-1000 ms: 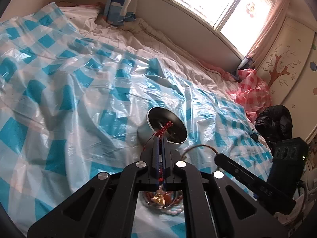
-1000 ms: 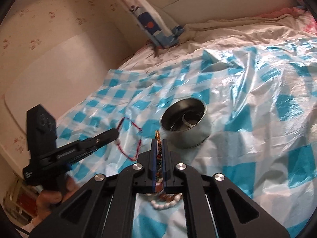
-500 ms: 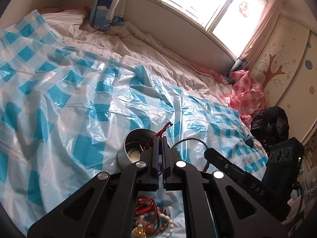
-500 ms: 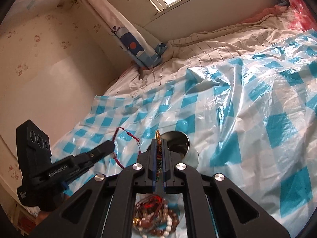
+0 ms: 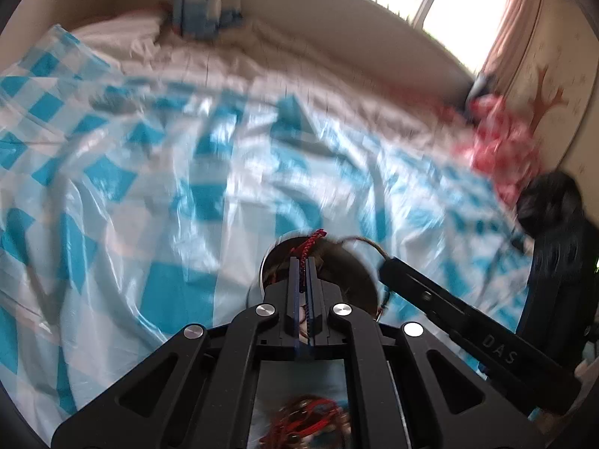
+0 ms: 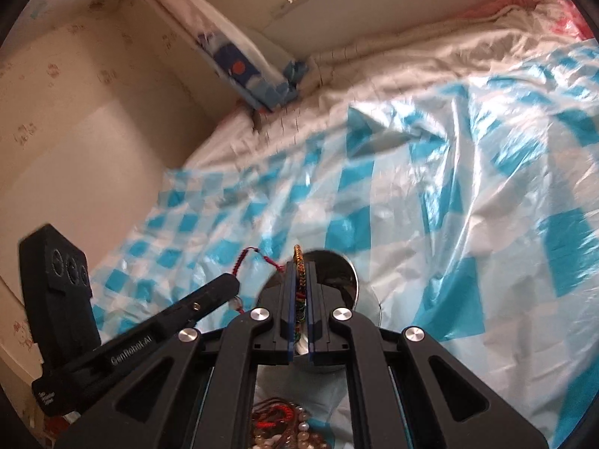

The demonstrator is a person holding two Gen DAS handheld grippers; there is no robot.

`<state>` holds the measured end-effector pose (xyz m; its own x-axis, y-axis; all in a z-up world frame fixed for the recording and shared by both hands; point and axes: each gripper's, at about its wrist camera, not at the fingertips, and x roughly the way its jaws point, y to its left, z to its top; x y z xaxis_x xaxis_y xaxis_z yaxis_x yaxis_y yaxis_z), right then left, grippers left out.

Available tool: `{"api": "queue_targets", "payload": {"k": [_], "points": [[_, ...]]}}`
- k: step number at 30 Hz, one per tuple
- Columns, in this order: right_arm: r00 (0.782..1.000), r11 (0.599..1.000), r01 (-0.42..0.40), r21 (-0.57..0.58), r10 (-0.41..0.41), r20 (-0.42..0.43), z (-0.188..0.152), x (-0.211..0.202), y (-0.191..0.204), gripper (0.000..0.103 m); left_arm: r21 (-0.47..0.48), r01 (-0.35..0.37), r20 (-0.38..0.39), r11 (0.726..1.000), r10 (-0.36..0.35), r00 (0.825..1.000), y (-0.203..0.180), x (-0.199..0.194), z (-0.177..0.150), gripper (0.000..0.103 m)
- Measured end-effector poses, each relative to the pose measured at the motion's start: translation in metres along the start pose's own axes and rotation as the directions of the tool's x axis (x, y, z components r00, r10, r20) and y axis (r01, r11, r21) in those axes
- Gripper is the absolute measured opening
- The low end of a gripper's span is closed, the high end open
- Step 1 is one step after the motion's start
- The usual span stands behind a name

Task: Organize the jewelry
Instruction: 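Drop both held bracelets into the silver tin and open both grippers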

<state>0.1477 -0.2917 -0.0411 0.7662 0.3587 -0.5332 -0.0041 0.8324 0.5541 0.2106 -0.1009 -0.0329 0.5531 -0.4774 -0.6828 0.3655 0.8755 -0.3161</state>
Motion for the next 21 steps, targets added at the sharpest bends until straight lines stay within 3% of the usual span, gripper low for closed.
{"api": "queue_targets", "payload": {"k": [2, 4, 6, 7, 15, 21], "points": [[0.998, 0.999, 0.041, -0.020, -0.042, -0.052, -0.004, 0.014, 0.000, 0.006, -0.001, 0.003, -0.042, 1.000, -0.003, 0.999, 0.002, 0.008, -0.003, 0.009], [0.995, 0.997, 0.065, -0.038, -0.068, -0.067, -0.006, 0.019, 0.001, 0.006, -0.004, -0.002, -0.024, 1.000, 0.002, 1.000, 0.003, 0.004, -0.003, 0.031], [0.994, 0.993, 0.094, -0.070, -0.097, -0.043, -0.006, 0.015, 0.005, 0.016, -0.013, -0.013, 0.015, 1.000, 0.014, 1.000, 0.004, -0.005, -0.002, 0.050], [0.994, 0.991, 0.104, -0.085, -0.107, -0.020, -0.005, 0.010, 0.008, 0.022, -0.024, -0.018, 0.037, 1.000, 0.019, 0.999, 0.007, -0.010, -0.001, 0.053], [0.974, 0.968, 0.223, -0.111, -0.216, 0.070, -0.001, -0.007, 0.008, 0.024, -0.145, -0.061, 0.052, 0.988, 0.069, 0.996, 0.031, -0.018, -0.002, 0.058], [0.970, 0.967, 0.239, -0.091, -0.235, 0.058, 0.000, -0.005, 0.000, 0.026, -0.127, -0.086, 0.059, 0.988, 0.094, 0.994, 0.029, -0.021, -0.003, 0.059]]}}
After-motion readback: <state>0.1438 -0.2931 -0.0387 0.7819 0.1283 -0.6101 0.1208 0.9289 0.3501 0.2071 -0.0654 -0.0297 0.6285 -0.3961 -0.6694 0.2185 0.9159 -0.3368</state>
